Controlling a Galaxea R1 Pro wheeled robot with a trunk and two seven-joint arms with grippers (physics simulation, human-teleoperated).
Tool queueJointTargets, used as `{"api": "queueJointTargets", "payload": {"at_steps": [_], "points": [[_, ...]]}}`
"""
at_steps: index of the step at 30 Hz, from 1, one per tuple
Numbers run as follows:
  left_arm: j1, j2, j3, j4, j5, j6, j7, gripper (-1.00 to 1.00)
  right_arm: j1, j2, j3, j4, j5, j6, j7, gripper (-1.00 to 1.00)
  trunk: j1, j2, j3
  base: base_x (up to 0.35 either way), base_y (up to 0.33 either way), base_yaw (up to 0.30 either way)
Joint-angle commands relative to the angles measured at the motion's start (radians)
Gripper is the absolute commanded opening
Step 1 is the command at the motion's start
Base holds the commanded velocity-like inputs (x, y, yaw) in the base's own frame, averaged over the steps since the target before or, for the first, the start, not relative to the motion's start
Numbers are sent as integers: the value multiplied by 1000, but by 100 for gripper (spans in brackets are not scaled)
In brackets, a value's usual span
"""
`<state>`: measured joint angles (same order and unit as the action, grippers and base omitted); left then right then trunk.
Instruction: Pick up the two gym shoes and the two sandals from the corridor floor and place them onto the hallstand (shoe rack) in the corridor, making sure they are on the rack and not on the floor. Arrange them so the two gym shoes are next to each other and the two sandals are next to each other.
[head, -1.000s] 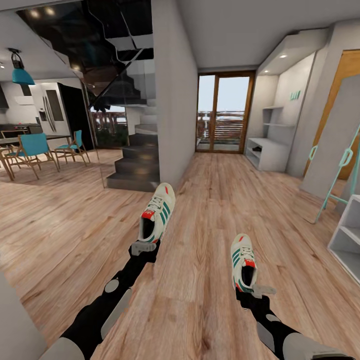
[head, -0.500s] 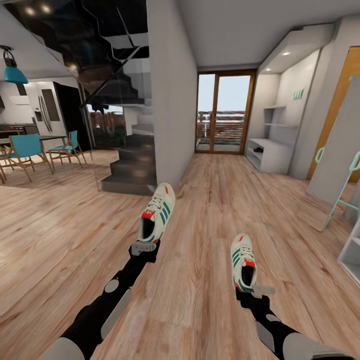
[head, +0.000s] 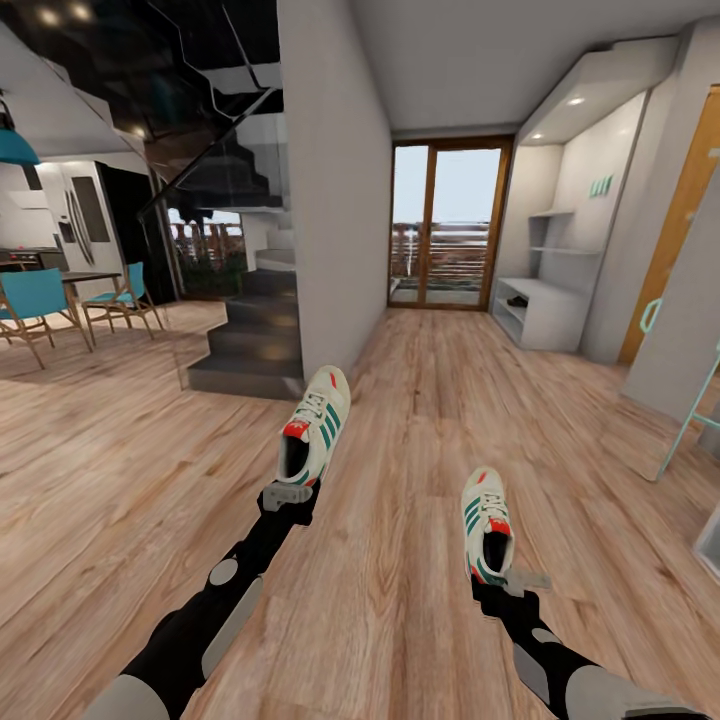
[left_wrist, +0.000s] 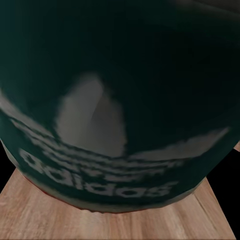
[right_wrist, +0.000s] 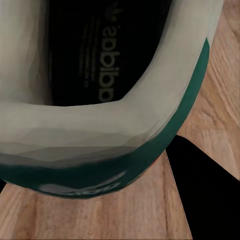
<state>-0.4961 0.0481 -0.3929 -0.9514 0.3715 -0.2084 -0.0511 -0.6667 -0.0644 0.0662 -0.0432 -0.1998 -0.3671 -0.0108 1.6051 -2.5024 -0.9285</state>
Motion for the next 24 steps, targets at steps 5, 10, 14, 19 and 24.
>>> {"api": "queueJointTargets", "payload": {"at_steps": [5,10,14,19,24], "points": [[-1,1,-3,0,10,-3,-3,-100,-1,0,7,1,-7,-3,-1,-100,0,0,-1,342,-150,0],[-1,1,-3,0,10,-3,-3,-100,-1,0,7,1,-7,-3,-1,-100,0,0,-1,342,-150,0],[-1,1,-3,0,10,-3,-3,-100,-1,0,7,1,-7,-3,-1,-100,0,0,-1,342,-150,0],[-1,1,-3,1,10,-3,-3,-100,-1,0,7,0,-7,-3,-1,-100,0,0,-1,342,-150,0],[-1,1,-3,0,10,-3,-3,-100,-1,0,7,0,-7,-3,-1,-100,0,0,-1,342,-150,0]]}}
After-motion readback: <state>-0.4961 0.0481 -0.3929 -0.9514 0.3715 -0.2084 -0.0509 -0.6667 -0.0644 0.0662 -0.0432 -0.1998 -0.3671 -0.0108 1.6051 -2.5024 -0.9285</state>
